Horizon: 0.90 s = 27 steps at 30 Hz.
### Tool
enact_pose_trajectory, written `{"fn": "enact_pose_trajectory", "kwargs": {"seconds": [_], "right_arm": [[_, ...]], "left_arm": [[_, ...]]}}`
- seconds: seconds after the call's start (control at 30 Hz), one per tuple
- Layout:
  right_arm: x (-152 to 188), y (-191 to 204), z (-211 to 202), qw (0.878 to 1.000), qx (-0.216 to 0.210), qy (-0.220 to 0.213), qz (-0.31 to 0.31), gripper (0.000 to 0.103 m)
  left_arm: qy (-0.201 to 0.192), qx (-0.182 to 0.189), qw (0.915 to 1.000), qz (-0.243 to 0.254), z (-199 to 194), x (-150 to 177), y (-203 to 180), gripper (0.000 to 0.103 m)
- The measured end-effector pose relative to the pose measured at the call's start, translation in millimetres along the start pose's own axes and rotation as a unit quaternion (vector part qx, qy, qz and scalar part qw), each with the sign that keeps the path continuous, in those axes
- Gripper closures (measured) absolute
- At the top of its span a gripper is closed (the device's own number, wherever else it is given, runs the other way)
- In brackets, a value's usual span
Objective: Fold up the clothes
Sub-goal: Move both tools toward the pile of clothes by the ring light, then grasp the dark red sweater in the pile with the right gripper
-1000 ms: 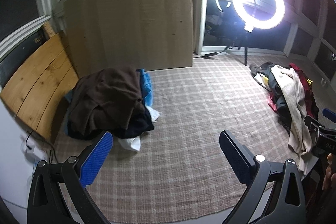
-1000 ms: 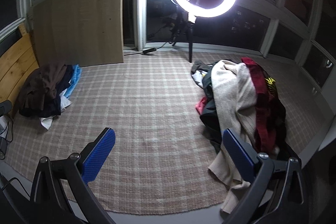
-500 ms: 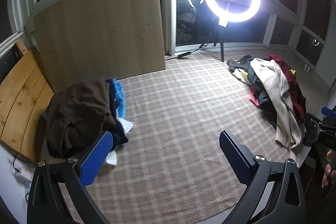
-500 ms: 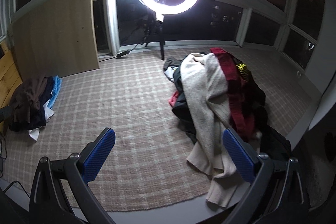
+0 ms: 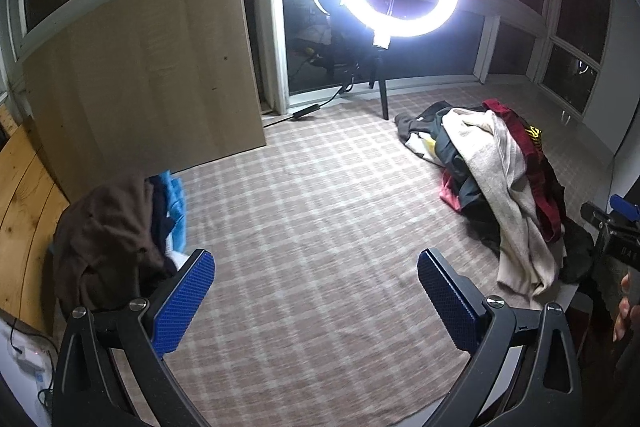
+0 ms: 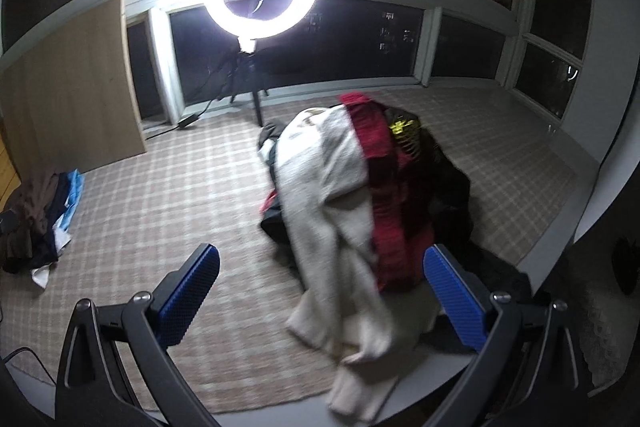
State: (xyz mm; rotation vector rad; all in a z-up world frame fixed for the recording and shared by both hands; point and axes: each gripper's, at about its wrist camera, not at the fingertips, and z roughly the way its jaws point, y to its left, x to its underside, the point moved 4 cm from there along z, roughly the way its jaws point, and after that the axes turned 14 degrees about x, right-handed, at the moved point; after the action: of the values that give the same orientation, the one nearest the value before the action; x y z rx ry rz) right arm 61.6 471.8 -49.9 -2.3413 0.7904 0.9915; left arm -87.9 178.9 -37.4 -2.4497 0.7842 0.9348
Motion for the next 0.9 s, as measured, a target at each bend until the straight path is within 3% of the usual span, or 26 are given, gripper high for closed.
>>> {"fn": "enact_pose_trajectory", "kwargs": {"seconds": [0.23, 0.43, 0.53, 0.6, 0.77, 0.83, 0.87, 0.9], "right_arm": [[-31.9, -64.1, 63.7, 1.000, -0.020, -0.001, 0.019, 0.002], [-64.0, -112.6, 137.6, 0.998, -0.062, 0.019, 0.026, 0.014], [-74.3, -118.7, 169.5, 0.995, -0.091, 0.034, 0.020, 0.021], [-80.0, -115.8, 186.0, 0.992, -0.115, 0.041, 0.013, 0.033], [-91.5, -96.9, 232.0, 0.982, -0.175, 0.069, 0.001, 0.036], [-93.6, -89.3, 248.4, 0.977, -0.198, 0.081, 0.002, 0.049], [-94.2, -87.5, 254.6, 0.975, -0.206, 0.087, 0.004, 0.068], [-94.3, -88.2, 259.8, 0.972, -0.214, 0.094, 0.010, 0.080]], "left_arm": [[0.003, -0.020, 0.9998, -0.009, 31.0, -25.8, -44.8, 0.001], [0.004, -0.033, 0.9992, -0.021, 56.8, -46.3, -84.0, 0.001], [0.010, -0.042, 0.9986, -0.029, 69.8, -52.2, -100.4, 0.001], [0.017, -0.052, 0.9980, -0.033, 79.3, -55.3, -110.7, 0.001], [0.027, -0.076, 0.9960, -0.039, 89.2, -60.2, -122.1, 0.001], [0.032, -0.087, 0.9949, -0.040, 92.7, -62.3, -123.0, 0.001], [0.034, -0.090, 0.9945, -0.040, 94.1, -63.5, -122.8, 0.001], [0.035, -0.092, 0.9943, -0.041, 95.7, -65.3, -122.7, 0.001]]}}
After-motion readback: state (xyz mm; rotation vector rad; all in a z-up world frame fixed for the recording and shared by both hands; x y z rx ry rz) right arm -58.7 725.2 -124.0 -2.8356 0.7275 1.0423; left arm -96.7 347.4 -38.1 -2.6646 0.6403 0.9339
